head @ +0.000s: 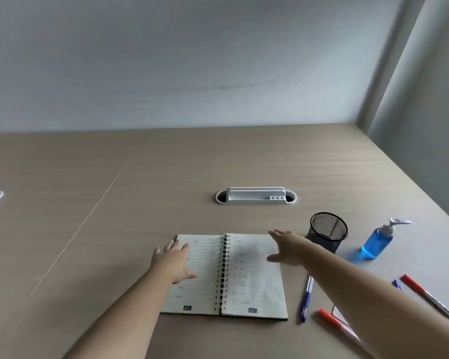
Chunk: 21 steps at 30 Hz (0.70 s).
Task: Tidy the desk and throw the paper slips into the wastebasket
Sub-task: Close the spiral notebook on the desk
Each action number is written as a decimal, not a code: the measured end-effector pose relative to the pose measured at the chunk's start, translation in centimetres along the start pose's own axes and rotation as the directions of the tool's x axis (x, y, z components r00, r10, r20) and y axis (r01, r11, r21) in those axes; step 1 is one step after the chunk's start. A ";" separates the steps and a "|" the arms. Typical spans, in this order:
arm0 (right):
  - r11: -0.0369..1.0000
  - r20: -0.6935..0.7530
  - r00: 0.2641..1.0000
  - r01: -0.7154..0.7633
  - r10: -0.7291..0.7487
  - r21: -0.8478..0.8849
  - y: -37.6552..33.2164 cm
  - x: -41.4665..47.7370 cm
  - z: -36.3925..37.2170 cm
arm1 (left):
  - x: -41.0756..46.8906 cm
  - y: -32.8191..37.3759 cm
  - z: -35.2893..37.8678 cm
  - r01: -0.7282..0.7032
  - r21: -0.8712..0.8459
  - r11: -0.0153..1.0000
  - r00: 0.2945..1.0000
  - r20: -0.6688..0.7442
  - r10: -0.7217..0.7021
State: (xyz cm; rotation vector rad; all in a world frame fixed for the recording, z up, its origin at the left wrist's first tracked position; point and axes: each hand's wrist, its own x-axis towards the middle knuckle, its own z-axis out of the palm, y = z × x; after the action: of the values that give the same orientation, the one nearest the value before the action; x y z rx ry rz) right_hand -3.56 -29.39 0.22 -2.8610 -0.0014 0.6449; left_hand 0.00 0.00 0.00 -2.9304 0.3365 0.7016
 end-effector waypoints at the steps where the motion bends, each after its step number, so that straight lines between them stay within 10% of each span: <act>1: 1.000 0.019 1.000 -0.005 0.005 -0.001 -0.2 0.6 0.6 | 0.4 -0.1 0.7 -0.016 0.010 1.000 0.999 0.028 0.016; 21: 0.994 0.089 0.992 -0.080 0.086 -0.070 -1.0 5.6 2.0 | 4.1 0.9 3.7 0.006 -0.007 1.000 0.990 0.143 -0.005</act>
State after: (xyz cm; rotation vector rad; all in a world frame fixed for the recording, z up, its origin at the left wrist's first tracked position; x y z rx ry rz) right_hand 0.70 -27.74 -3.75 -2.9048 0.0838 0.8065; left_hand 1.79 -1.12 -5.19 -2.8655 0.3124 0.9076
